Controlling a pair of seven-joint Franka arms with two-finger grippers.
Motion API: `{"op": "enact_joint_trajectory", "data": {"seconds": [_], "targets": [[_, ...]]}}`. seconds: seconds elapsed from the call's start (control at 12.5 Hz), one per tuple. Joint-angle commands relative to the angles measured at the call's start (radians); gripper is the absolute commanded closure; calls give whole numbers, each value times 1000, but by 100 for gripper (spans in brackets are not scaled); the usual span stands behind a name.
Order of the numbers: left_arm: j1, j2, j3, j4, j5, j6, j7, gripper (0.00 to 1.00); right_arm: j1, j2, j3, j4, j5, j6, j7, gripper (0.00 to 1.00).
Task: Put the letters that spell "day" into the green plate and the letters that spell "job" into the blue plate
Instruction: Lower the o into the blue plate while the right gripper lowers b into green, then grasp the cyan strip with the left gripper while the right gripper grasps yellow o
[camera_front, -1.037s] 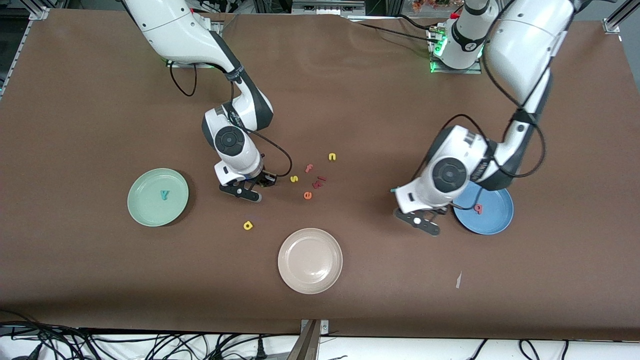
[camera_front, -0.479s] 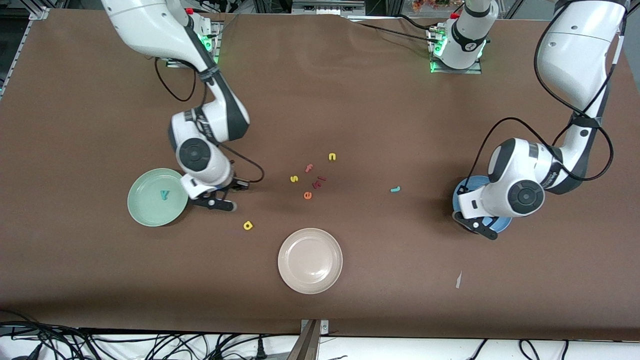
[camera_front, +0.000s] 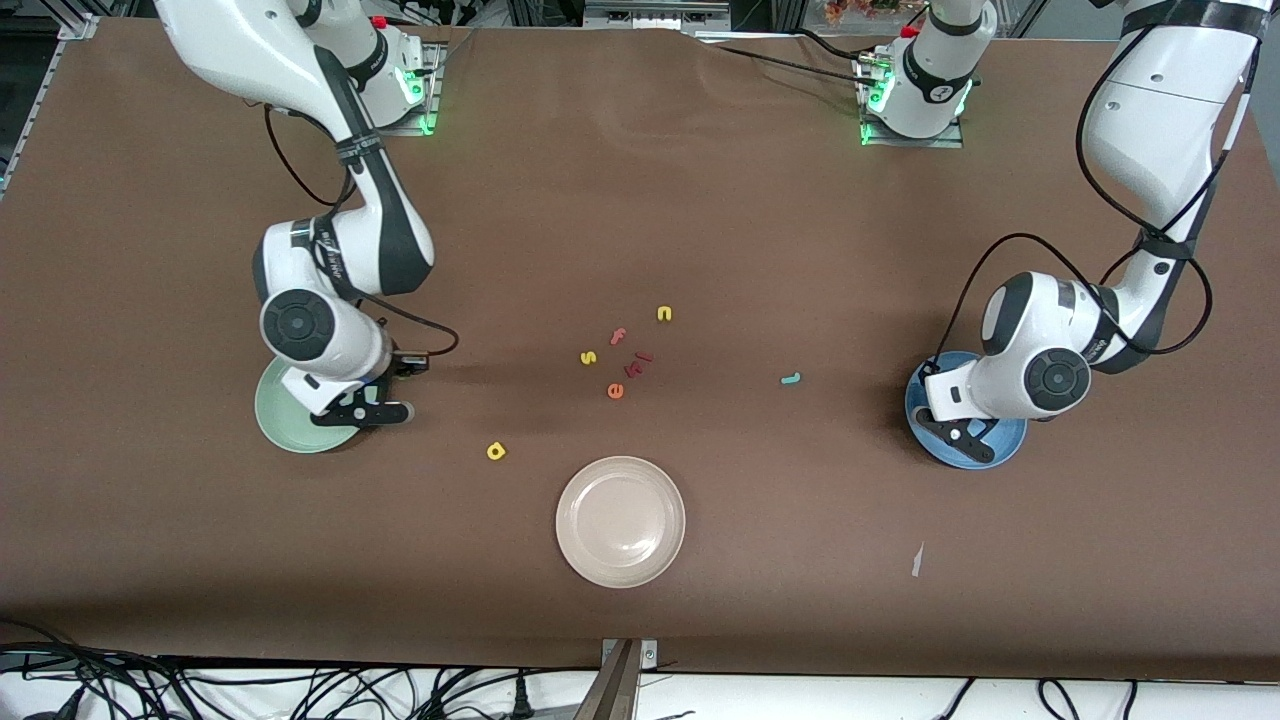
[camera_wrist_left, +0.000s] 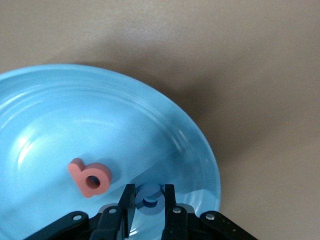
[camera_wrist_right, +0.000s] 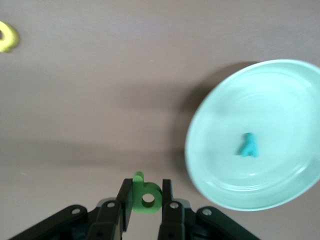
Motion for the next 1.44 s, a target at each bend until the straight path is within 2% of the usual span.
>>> {"op": "enact_joint_trajectory", "data": {"seconds": [0.0, 0.08, 0.24, 0.4, 0.48, 0.56, 0.64, 0.88, 0.96, 1.2, 1.36], "targets": [[6, -27, -6, -23, 19, 6, 5, 47, 4, -36, -68, -36, -7, -27, -153, 100], [8, -27, -6, -20, 18, 3, 9, 0, 4, -36, -94, -37, -4, -34, -197, 100], [8, -34, -8, -9, 18, -5, 9, 0, 3, -33, -131, -51, 0, -36, -263, 98], [-8, -91, -15, 1, 10, -55, -16, 0, -16, -25, -139, -66, 5, -33, -287, 92], [-6, -100, -46, 24, -20, -101, -65, 0, -19, -20, -139, -68, 6, -34, -285, 72], [-6, -102, -71, 43, -31, -129, -129, 0, -23, -14, -139, -65, 8, -34, -282, 17], [-8, -102, -112, 53, -31, -141, -219, 0, -24, -16, -139, -60, 15, -37, -284, 0], [-15, -97, -202, 54, -30, -146, -448, 0, -13, -20, -128, -25, 87, -71, -270, 0], [-38, -97, -206, 55, -30, -146, -499, 0, -8, -19, -122, -11, 101, -73, -274, 0], [-116, -71, -206, 58, -27, -134, -695, 0, -4, -7, -39, 41, 109, -61, -262, 0], [-164, -39, -206, 66, -22, -91, -856, 0, -2, 41, -21, 107, 204, -57, -270, 0]]}}
